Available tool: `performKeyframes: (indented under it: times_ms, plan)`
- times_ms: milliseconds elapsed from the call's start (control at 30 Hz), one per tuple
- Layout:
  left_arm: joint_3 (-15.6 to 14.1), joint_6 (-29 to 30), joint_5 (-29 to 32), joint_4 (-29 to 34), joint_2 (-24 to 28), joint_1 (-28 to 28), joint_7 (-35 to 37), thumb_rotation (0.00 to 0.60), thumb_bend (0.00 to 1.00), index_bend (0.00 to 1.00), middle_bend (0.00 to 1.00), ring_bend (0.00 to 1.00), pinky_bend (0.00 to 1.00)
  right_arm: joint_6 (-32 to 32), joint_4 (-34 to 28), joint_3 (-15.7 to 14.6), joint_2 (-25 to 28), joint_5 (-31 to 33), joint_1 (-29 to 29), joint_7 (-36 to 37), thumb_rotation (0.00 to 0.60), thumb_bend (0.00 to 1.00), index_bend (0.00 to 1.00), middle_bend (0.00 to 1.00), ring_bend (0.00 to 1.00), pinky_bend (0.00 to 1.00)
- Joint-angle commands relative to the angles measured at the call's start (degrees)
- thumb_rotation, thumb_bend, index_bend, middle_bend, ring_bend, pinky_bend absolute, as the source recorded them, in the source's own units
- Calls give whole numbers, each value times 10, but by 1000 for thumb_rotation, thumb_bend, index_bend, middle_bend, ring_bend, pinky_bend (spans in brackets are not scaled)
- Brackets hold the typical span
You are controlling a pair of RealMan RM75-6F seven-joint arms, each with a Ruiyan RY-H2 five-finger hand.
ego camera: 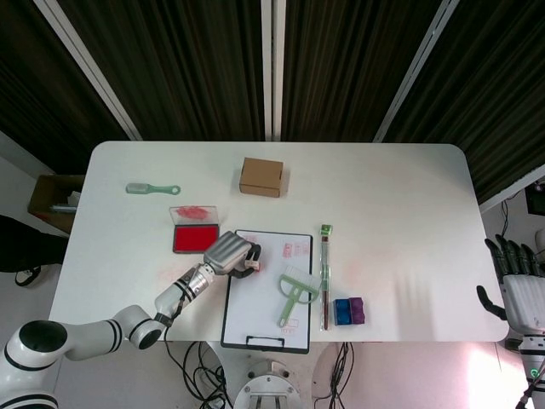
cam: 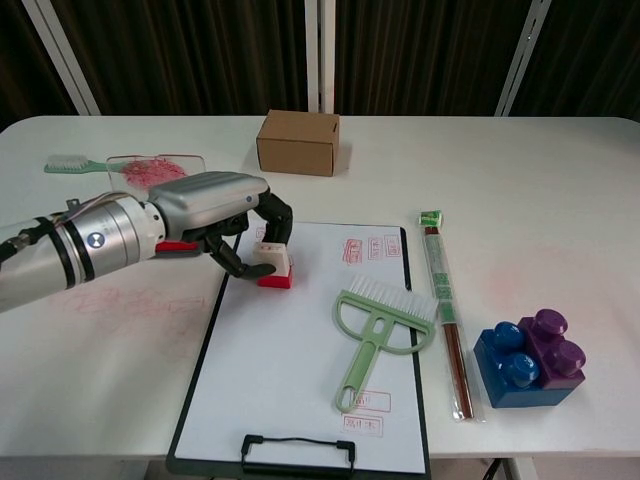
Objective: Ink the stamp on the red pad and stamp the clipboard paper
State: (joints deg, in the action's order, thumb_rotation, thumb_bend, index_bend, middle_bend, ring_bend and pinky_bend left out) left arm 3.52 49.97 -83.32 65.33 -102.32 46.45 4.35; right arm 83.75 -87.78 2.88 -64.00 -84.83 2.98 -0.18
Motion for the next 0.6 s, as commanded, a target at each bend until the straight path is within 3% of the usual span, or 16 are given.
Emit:
performKeyframes:
  times_ms: [33, 600]
  plan:
    - [-1, 0, 0, -5, -3, -1, 6, 600, 447, 670, 674, 1000, 1000, -1, 1, 0, 0, 0, 0, 0, 600, 278, 0, 0, 0, 0]
    - [-8, 5, -9, -28, -8, -6, 28, 600, 460, 683, 688, 1000, 1000, 0, 3, -1, -2, -1, -1, 2, 600, 285, 0, 0, 0, 0]
